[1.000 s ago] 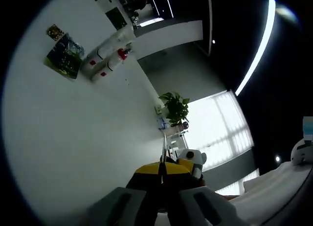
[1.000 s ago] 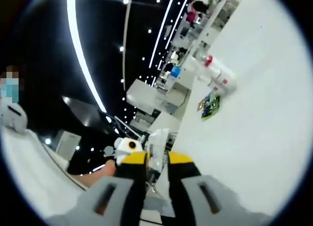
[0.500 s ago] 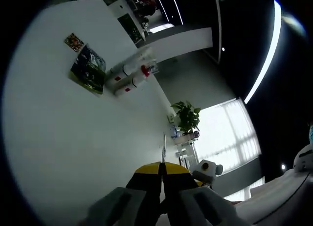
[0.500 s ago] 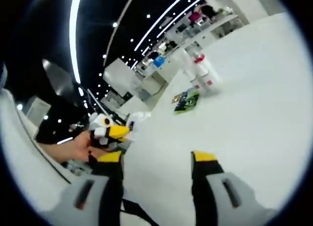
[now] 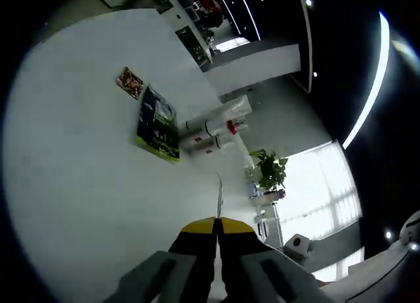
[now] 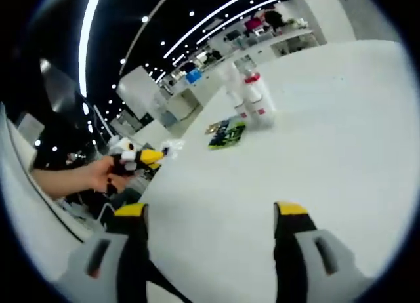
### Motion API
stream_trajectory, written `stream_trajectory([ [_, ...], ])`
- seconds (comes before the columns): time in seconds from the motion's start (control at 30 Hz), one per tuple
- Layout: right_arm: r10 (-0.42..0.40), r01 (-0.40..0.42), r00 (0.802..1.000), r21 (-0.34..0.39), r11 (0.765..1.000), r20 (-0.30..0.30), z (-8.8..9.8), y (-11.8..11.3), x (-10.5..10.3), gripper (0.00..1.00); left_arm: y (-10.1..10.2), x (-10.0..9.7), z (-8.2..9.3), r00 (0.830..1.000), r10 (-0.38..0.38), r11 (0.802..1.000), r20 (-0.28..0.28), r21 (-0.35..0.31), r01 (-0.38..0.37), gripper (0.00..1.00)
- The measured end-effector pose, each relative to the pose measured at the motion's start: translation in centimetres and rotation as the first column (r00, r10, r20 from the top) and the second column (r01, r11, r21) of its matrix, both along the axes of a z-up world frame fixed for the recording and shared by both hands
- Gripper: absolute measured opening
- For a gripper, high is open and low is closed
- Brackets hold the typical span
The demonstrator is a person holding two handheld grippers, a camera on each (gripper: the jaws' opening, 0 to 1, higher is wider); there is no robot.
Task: Arrange the skincare products in the storage area until every visible bottle or jar stands upright without overlapping.
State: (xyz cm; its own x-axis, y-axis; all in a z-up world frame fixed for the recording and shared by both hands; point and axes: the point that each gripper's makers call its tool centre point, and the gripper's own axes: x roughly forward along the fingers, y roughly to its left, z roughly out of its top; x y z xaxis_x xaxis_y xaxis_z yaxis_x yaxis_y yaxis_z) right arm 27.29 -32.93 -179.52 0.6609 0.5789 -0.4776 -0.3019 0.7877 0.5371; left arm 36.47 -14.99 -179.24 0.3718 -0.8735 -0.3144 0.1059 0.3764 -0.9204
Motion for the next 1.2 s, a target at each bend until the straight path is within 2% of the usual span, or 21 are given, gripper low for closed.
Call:
stream_trajectory([
  [0.3, -0.078, 0.073, 0.996, -0.115, 0.991, -0.037, -1.3, -0.8, -0.3, 0.93, 2.1, 4.2, -2.2, 0.999, 0.012, 0.999, -0.034, 0.034, -0.011, 0.00],
  [0.4, -0.089, 0.082, 0.995, -0.130, 0.988, -0.047, -1.5, -0.7, -0.6, 0.93, 2.6, 5.4, -2.9, 0.998, 0.016, 0.999, -0.056, 0.041, -0.014, 0.00],
  [0.63, -0.145, 0.131, 0.987, -0.167, 0.977, -0.073, -2.1, -1.0, -1.1, 0.94, 3.7, 8.7, -4.2, 0.998, 0.014, 0.998, -0.060, 0.067, -0.010, 0.01],
  [0.93, -0.165, 0.144, 0.981, -0.184, 0.972, -0.101, -2.5, -0.7, -1.2, 0.94, 3.8, 10.2, -4.6, 0.997, 0.008, 0.996, -0.073, 0.092, -0.002, 0.01],
  [1.1, -0.173, 0.149, 0.978, -0.188, 0.971, -0.118, -2.8, -0.9, -1.1, 0.93, 3.9, 11.0, -4.6, 0.992, 0.046, 0.996, -0.119, 0.081, -0.037, 0.01],
  [1.2, -0.179, 0.153, 0.976, -0.187, 0.970, -0.127, -2.9, -0.8, -0.9, 0.93, 4.5, 11.6, -5.6, 0.990, 0.042, 0.994, -0.131, 0.106, -0.028, 0.01],
])
